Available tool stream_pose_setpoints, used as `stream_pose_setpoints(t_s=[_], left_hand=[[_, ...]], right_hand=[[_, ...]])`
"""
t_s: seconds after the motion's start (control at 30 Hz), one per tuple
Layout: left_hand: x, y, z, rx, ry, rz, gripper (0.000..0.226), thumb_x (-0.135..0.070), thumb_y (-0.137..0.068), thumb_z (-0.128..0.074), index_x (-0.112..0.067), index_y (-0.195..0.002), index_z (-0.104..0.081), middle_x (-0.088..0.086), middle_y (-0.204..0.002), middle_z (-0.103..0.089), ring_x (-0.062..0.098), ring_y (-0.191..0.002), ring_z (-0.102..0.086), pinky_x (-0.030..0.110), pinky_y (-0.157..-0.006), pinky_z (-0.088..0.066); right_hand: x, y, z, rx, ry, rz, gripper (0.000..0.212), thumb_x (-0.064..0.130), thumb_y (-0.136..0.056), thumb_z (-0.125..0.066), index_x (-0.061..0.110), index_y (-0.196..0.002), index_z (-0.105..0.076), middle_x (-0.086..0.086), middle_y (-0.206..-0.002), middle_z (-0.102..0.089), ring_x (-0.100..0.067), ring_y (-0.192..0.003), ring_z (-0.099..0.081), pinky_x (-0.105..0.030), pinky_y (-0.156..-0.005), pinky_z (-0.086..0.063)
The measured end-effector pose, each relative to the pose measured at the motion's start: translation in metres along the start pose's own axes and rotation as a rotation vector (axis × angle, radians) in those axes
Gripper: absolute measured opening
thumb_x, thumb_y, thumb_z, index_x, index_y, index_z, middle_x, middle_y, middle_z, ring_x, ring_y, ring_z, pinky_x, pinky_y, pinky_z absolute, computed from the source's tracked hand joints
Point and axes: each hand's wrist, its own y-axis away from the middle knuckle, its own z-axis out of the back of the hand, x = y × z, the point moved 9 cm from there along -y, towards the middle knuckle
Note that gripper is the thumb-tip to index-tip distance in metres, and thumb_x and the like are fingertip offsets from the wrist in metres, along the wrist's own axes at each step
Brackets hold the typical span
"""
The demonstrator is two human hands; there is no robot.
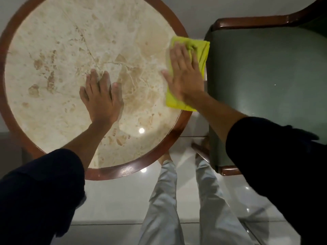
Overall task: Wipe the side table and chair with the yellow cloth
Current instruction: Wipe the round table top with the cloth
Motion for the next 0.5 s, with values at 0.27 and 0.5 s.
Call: stream_pose_setpoints(t_s=[0.27,0.5], left_hand=[[-0.056,0.022,0.024,0.144,0.486,-0.004,0.054,-0.061,-0.095,-0.039,-0.025,-0.132,-0.054,0.004,-0.119,-0.069,0.011,-0.107,-0.061,0.035,-0.095,-0.049],[-0.104,0.075,-0.002,0.312,0.385,-0.191,0.085,-0.033,-0.079,-0.079,-0.006,-0.149,-0.038,0.016,-0.140,-0.058,0.037,-0.129,-0.052,0.051,-0.111,-0.036]], right_hand=[[0.048,0.131,0.020,-0.114,-0.528,0.110,0.070,0.052,-0.094,-0.048,0.015,-0.150,-0.032,-0.010,-0.159,-0.031,-0.025,-0.149,-0.025,-0.051,-0.119,-0.025],[0.017,0.231,-0.069,0.293,-1.737,-1.207,0.061,0.015,-0.066,-0.089,0.018,-0.117,-0.056,0.003,-0.107,-0.066,-0.008,-0.087,-0.065,-0.024,-0.068,-0.057]])
